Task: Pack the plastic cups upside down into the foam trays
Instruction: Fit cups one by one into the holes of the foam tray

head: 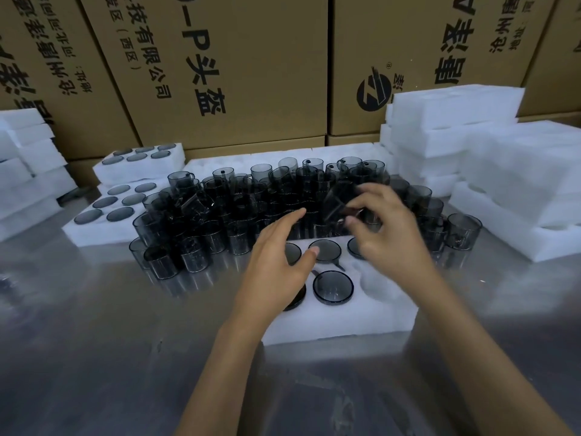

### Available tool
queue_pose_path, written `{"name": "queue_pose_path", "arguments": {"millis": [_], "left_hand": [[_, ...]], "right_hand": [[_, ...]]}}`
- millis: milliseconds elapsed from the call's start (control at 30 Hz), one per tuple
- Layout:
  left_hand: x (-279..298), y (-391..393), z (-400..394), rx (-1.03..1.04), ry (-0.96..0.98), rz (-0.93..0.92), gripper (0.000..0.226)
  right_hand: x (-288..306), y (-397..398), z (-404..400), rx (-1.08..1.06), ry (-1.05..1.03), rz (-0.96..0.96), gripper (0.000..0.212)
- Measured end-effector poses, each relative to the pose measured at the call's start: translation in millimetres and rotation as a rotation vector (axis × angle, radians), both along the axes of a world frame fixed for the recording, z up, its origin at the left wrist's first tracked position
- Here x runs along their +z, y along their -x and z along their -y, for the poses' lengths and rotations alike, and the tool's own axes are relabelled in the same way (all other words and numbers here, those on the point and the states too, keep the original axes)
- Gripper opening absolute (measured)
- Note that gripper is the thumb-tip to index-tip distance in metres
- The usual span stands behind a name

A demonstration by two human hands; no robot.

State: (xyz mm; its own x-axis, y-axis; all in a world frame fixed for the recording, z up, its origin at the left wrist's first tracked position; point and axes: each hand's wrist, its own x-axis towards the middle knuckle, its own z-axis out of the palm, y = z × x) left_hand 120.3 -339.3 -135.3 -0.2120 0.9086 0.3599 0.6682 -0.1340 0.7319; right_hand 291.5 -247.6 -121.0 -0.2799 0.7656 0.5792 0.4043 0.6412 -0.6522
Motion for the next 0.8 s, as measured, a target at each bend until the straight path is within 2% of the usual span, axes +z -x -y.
{"name": "queue_pose_path", "arguments": {"millis": [133,300,367,467,567,700,800], "left_hand": [[-2,-5,-2,0.045,-0.087,0.006,0.056],[2,-1,-2,0.034,-0.148,0.121,0.042],[4,1,-3,-0.039,-0.126,0.246,0.045],[7,12,0,-0.171,-0.075,0.405,0.052],[11,20,4,-0.260,-0.006,0.430,0.054],[13,22,5,-0.253,0.022,0.487,0.065],[15,18,5,-0.208,-0.053,0.572,0.062]], "right_hand": [[-14,22,26,0.055,0.014,-0.056,0.016],[-21,29,37,0.052,0.050,-0.162,0.072],[-22,27,36,0.107,0.059,-0.171,0.080],[-22,19,32,0.221,0.138,-0.202,0.078],[-23,11,27,0.319,0.210,-0.147,0.073],[-22,10,26,0.413,0.279,-0.187,0.058],[-23,14,29,0.346,0.235,-0.262,0.054]]}}
